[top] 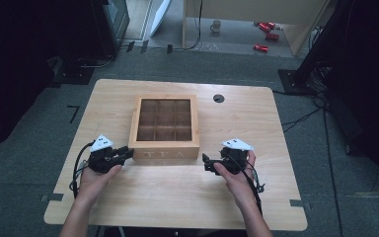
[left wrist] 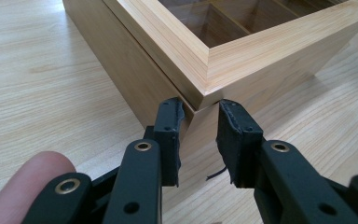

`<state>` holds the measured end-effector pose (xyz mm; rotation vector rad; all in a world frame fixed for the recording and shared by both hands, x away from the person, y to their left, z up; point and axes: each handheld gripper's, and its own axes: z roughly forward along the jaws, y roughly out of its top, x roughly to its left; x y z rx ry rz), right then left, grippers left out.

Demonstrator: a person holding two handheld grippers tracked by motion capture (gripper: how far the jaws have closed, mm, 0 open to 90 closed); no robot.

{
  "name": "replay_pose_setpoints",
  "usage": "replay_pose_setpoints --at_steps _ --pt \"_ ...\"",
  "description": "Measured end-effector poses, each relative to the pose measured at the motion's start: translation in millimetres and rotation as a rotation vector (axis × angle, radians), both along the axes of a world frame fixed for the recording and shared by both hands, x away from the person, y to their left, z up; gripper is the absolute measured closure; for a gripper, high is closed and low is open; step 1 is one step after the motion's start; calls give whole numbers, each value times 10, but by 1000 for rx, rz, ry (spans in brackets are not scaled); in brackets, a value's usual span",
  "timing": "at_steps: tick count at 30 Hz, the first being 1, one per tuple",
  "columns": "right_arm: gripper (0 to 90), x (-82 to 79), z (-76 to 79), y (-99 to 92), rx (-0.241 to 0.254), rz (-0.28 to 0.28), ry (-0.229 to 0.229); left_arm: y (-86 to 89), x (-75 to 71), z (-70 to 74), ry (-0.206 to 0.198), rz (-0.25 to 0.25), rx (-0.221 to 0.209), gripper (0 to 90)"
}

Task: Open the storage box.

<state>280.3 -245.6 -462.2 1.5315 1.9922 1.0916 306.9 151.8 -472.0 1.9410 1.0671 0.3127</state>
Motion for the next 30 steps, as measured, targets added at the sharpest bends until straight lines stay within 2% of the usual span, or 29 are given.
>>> replay_pose_setpoints --at_steps 6,12,19,22,30 --pt "5 60 39 120 1 20 -14 -6 1 8 12 10 -5 710" --pt "68 73 38 272 10 42 -30 -16 2 27 14 12 6 712" --pt "82 95 45 384 16 71 -46 -26 -5 44 -3 10 25 714" --pt "83 102 38 419 14 83 -49 -31 -16 73 -17 10 18 723" --pt "85 142 -6 480 3 82 -53 -48 -23 110 -29 11 23 725"
